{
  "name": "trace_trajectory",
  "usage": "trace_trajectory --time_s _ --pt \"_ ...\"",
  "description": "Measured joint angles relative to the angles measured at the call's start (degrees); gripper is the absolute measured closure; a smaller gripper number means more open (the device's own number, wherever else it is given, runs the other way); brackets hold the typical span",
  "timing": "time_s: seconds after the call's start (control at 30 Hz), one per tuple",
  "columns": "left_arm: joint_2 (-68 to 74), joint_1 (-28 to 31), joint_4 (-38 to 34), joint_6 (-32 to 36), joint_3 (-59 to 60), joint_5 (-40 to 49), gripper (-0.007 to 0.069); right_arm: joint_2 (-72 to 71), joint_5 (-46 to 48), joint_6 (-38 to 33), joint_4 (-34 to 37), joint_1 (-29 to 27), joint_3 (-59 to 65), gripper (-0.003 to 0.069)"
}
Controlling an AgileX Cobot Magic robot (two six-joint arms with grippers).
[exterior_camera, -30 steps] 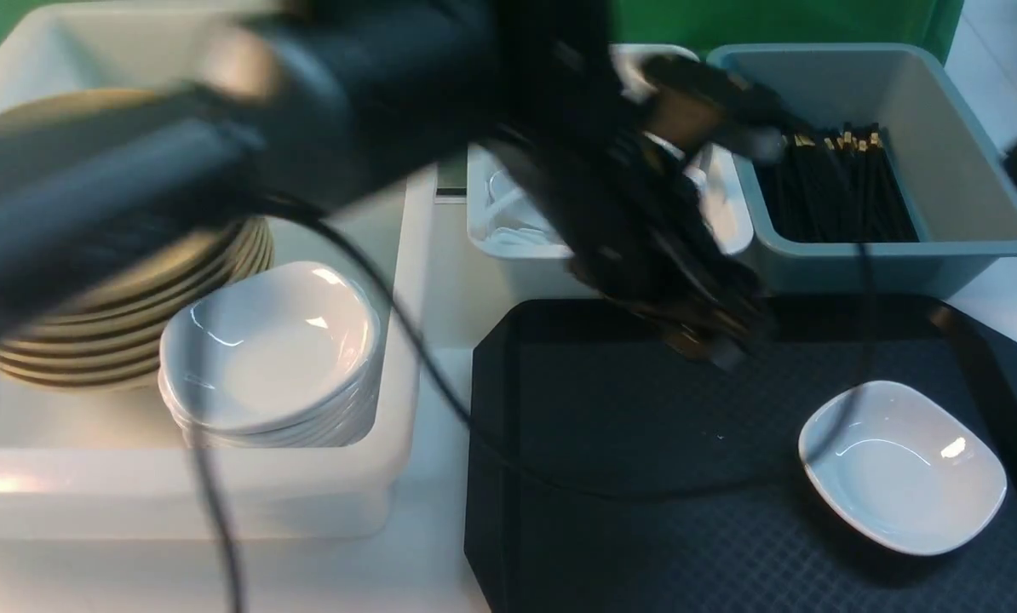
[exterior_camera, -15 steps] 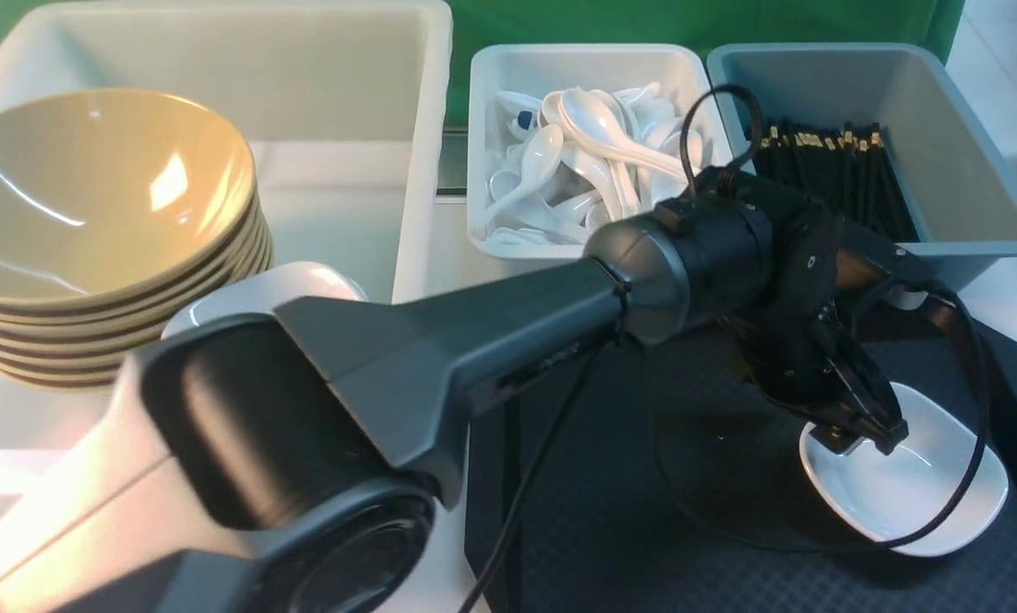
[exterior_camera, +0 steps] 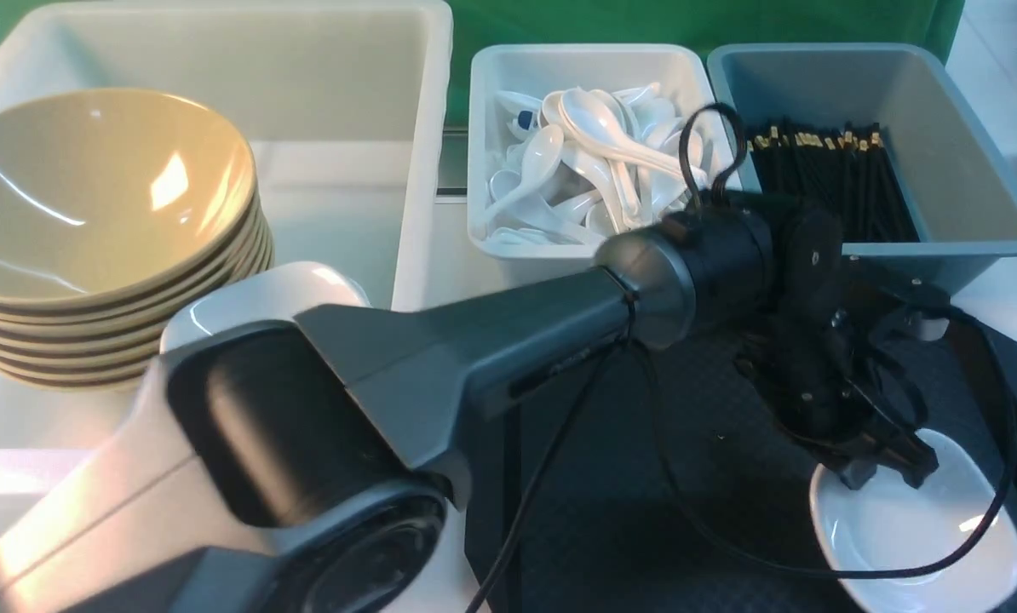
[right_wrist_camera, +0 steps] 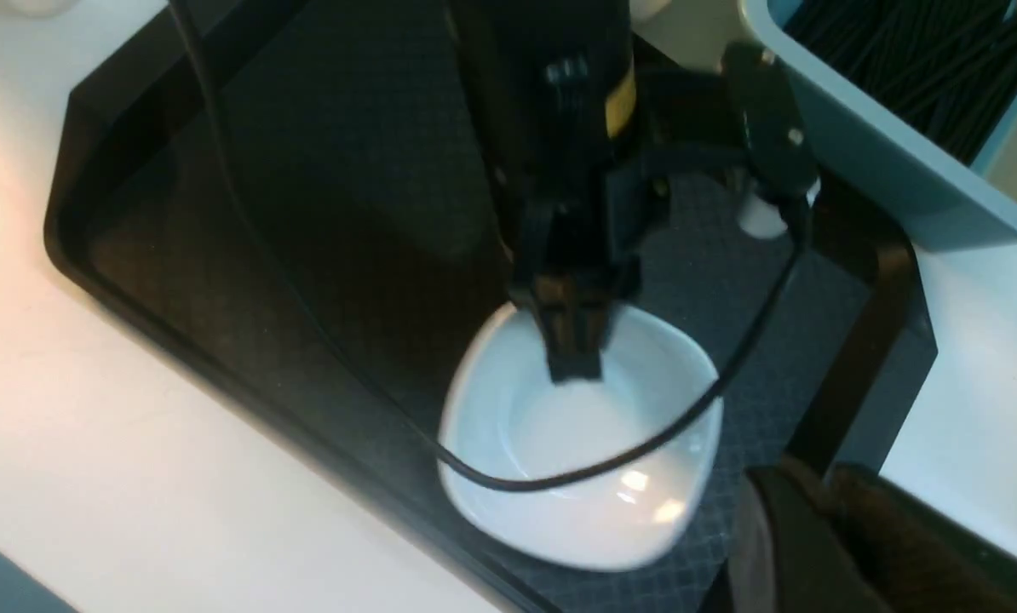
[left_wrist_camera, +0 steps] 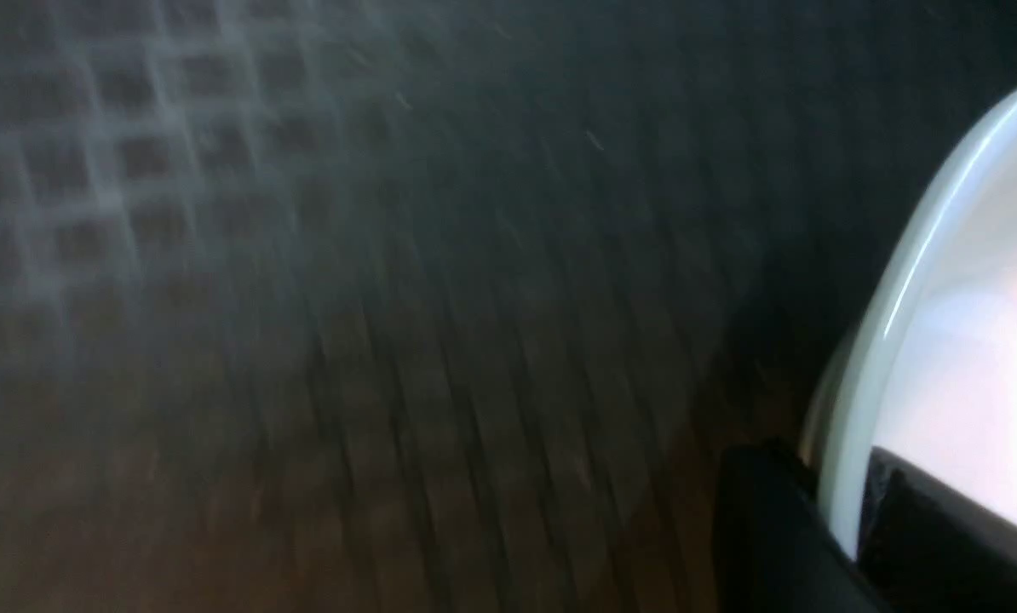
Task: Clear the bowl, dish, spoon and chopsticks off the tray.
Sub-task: Use the left arm to grab the plate, then use the left arm to put the plate into the large storage box on the left
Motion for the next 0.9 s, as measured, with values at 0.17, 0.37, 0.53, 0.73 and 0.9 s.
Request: trace_trajectory --time_s 0.17,0.37,0.53,0.73,0.9 --pt "-11.68 4.35 5.10 1.18 0.26 7.56 0.0622 2.48 0.12 -2.39 1.11 0.00 -0.72 0.0561" --pt "-30.55 12.04 11.00 -0.03 4.17 12.47 0.0623 13.60 -2.20 -13.18 16.60 0.31 -8.34 0.0561" --pt "-41.19 19.56 13.40 -2.48 18.67 12.69 0.0623 20.03 -6.20 -18.01 21.96 4.99 -13.42 0.0561" --pt "-56.98 33.91 13.99 -4.10 42.15 2.87 0.0623 25.73 -10.76 -20.52 23.04 12.39 -16.31 0.0561" --pt "-63.67 44.28 12.27 -4.10 53.66 -4.43 0.0623 30.11 -11.22 -21.12 22.97 13.90 -16.48 0.0561"
